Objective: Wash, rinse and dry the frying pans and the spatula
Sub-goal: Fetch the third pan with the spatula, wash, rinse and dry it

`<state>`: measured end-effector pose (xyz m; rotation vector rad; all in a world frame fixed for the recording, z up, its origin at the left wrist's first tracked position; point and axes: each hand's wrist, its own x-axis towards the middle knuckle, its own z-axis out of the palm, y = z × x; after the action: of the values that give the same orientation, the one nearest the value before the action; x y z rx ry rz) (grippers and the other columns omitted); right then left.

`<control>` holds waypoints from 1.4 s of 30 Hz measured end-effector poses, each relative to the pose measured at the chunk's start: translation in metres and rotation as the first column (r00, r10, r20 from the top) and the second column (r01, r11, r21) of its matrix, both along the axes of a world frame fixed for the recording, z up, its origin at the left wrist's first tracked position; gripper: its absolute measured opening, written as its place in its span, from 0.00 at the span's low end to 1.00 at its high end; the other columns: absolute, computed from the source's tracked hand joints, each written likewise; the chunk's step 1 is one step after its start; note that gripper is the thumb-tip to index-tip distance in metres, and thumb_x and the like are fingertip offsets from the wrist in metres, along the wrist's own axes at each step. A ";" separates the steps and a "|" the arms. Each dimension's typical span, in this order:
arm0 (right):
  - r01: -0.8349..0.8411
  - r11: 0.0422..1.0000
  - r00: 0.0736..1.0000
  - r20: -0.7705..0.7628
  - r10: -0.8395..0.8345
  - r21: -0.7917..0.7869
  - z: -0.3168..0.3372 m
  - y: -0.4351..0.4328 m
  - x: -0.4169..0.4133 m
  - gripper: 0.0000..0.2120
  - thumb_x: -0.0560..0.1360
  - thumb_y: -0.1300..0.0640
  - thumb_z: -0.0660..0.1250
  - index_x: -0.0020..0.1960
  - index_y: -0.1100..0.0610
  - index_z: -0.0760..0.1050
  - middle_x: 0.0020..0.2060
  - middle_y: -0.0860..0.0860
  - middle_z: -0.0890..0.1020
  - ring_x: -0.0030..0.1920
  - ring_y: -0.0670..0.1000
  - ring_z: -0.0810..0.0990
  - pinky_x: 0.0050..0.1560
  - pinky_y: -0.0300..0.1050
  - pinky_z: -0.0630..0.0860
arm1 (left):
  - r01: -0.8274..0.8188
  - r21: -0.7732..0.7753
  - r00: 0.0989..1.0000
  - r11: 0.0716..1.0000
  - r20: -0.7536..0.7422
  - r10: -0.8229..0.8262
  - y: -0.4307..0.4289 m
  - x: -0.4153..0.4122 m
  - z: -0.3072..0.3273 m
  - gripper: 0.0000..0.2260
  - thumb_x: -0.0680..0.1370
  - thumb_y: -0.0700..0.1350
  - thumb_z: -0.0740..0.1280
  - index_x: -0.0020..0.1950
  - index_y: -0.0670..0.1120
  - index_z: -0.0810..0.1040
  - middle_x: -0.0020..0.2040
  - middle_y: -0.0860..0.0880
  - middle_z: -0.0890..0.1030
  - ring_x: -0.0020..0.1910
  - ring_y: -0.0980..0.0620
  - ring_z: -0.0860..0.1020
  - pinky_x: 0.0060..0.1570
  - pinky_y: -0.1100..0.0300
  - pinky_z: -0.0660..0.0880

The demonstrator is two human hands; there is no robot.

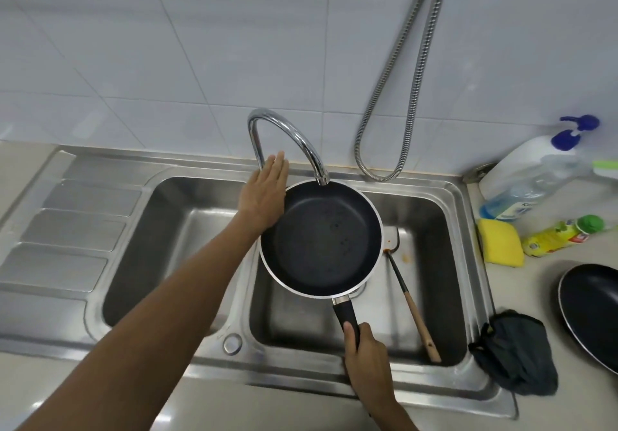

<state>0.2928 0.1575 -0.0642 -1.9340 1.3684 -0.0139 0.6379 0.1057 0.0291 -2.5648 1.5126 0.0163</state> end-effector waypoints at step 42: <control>-0.027 0.999 1.000 -0.013 0.027 -0.029 0.010 -0.003 0.001 0.12 0.84 0.45 0.59 0.48 0.53 0.70 0.36 0.51 0.78 0.33 0.50 0.74 0.31 0.37 0.68 | -0.439 -0.226 0.820 0.870 -0.498 0.284 0.052 -0.068 -0.066 0.29 0.83 0.41 0.60 0.81 0.38 0.53 0.82 0.38 0.50 0.81 0.38 0.53 0.72 0.43 0.67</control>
<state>0.2934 0.1544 -0.0543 -1.9797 1.3568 -0.0091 0.5701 0.1576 -0.0373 -3.2747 1.1795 0.4788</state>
